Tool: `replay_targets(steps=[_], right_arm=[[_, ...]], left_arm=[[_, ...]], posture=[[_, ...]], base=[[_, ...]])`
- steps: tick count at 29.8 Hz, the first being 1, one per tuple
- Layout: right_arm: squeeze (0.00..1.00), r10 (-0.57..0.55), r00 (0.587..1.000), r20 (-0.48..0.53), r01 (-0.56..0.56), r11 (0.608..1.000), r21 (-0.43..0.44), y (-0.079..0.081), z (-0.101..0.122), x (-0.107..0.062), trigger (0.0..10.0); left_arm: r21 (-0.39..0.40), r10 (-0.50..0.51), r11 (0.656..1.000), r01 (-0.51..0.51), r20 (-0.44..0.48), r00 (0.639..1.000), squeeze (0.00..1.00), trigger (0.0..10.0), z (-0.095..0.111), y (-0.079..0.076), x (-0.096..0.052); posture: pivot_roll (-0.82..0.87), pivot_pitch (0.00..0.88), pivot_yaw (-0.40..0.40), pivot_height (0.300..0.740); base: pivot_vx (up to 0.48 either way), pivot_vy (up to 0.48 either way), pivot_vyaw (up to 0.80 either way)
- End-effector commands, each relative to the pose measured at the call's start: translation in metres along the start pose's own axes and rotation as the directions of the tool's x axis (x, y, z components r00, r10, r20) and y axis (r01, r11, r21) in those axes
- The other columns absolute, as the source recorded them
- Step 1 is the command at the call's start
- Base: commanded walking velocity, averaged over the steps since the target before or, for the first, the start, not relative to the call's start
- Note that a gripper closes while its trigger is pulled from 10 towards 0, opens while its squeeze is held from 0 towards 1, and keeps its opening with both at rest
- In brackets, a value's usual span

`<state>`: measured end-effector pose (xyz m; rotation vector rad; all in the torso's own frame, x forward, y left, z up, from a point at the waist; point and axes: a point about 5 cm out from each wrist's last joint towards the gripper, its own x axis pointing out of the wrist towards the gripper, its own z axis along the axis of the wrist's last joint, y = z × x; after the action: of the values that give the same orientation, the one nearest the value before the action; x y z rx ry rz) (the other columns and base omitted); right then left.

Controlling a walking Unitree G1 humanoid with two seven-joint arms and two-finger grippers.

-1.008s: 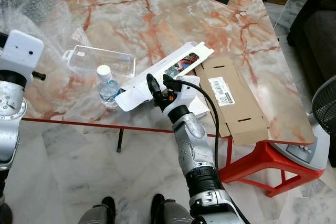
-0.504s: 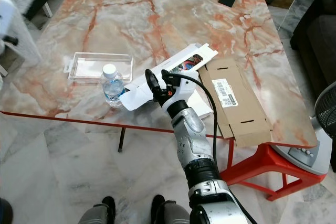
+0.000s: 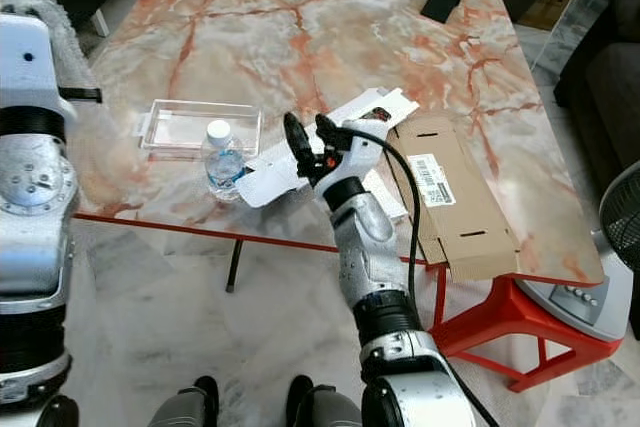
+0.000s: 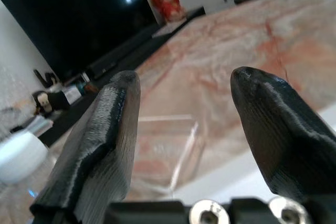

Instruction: Picking trash to rubbish bin

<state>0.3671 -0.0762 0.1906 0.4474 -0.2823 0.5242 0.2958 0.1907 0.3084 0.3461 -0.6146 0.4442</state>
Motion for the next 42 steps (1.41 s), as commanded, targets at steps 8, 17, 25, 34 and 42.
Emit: replay_targets(steps=[8,17,25,34,42], right_arm=[[0.00,0.010,0.998,0.054,-0.010,1.000,-0.008,0.004,0.012,0.004,10.0],[0.00,0.005,0.997,0.082,0.006,0.992,-0.126,0.003,0.019,0.002,10.0],[0.00,0.019,0.996,0.092,-0.006,0.990,-0.139,0.005,0.021,0.001,10.0],[0.00,0.026,0.997,0.075,-0.016,0.991,-0.132,0.007,0.015,-0.002,10.0],[0.00,0.016,0.998,0.067,-0.008,0.991,-0.130,0.006,0.013,-0.004,10.0]], left_arm=[[-0.013,0.039,0.999,-0.039,0.054,0.998,0.00,10.0,0.006,0.000,-0.002],[-0.043,-0.103,0.994,0.104,0.032,0.994,0.00,10.0,-0.021,-0.017,-0.033],[-0.023,-0.048,0.999,0.049,0.042,0.998,0.00,10.0,-0.023,-0.005,-0.038],[-0.038,-0.044,0.998,0.046,0.049,0.998,0.00,10.0,-0.021,-0.008,-0.044],[-0.053,-0.069,0.996,0.071,0.052,0.996,0.00,10.0,-0.022,-0.013,-0.045]], posture=[[0.12,0.166,-0.139,0.740],[0.11,0.177,-0.134,0.740],[0.11,0.183,-0.132,0.740],[0.10,0.178,-0.125,0.740],[0.09,0.168,-0.113,0.740]], base=[[0.000,0.000,0.00],[0.000,0.000,0.00],[0.000,0.000,0.00],[0.000,0.000,0.00],[0.000,0.000,0.00]])
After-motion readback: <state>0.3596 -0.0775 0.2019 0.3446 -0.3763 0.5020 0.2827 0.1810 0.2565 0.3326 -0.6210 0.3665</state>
